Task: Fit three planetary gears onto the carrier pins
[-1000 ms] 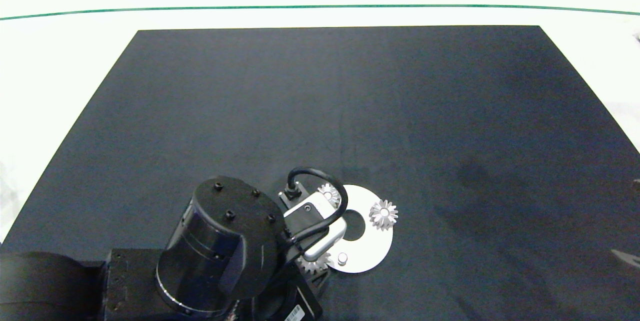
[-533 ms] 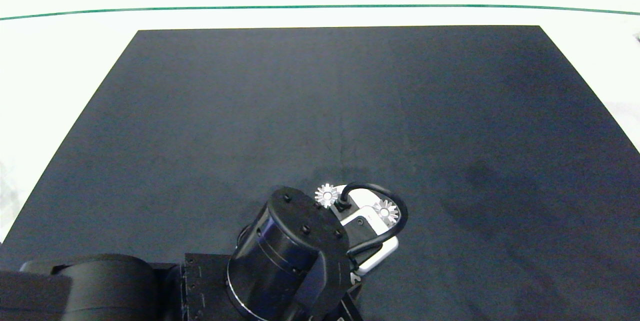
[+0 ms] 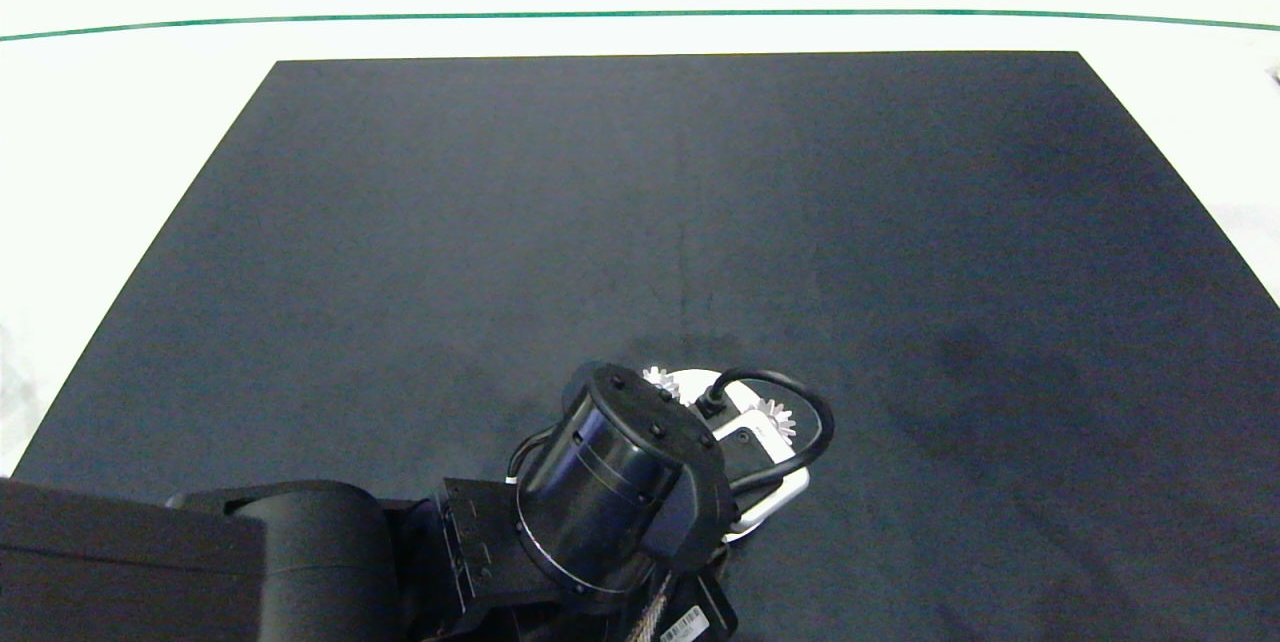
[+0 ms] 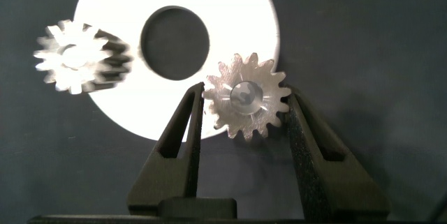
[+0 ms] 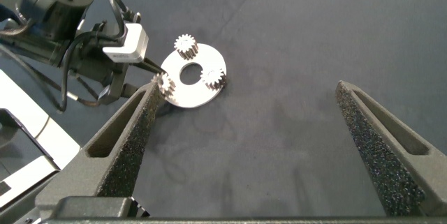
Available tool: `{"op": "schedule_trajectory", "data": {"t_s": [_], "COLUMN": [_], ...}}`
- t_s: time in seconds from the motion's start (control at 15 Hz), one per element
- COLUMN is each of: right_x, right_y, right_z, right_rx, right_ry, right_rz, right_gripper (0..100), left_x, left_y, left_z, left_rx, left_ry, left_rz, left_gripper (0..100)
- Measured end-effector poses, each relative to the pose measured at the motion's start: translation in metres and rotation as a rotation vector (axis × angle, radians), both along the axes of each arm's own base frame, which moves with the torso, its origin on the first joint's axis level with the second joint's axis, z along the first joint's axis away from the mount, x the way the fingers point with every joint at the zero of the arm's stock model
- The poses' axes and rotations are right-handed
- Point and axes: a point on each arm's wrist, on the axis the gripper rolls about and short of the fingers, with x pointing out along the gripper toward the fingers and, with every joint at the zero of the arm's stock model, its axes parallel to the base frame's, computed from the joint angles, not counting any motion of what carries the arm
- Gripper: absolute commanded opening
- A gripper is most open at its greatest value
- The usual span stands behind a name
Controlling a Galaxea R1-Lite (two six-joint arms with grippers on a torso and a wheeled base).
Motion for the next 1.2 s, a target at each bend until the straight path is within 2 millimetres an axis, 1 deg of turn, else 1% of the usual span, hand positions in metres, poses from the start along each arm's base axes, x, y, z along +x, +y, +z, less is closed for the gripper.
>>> {"op": "schedule_trajectory", "data": {"t_s": [0.27,0.6,0.8,1.0,1.2], "right_x": [0.000,0.000,0.000,0.000,0.000], "right_y": [0.000,0.000,0.000,0.000,0.000], "right_z": [-0.001,-0.001,-0.001,-0.001,-0.001], "right_rx": [-0.001,-0.002,-0.002,-0.003,-0.004], "right_ry": [0.002,0.002,0.003,0.004,0.005], "right_rz": [0.000,0.000,0.001,0.003,0.003], "right_gripper": [100,100,100,100,100], "left_x": [0.004,-0.001,-0.003,-0.004,-0.006], "left_y": [0.004,0.009,0.011,0.013,0.015], "left_z": [0.000,0.001,0.001,-0.004,-0.010], "left_rx": [0.007,-0.006,-0.047,-0.082,-0.076], "left_ry": [0.000,0.005,-0.013,-0.037,-0.031], "left_rz": [0.017,0.021,0.022,0.020,0.020], "left_gripper": [31,31,31,31,31]}}
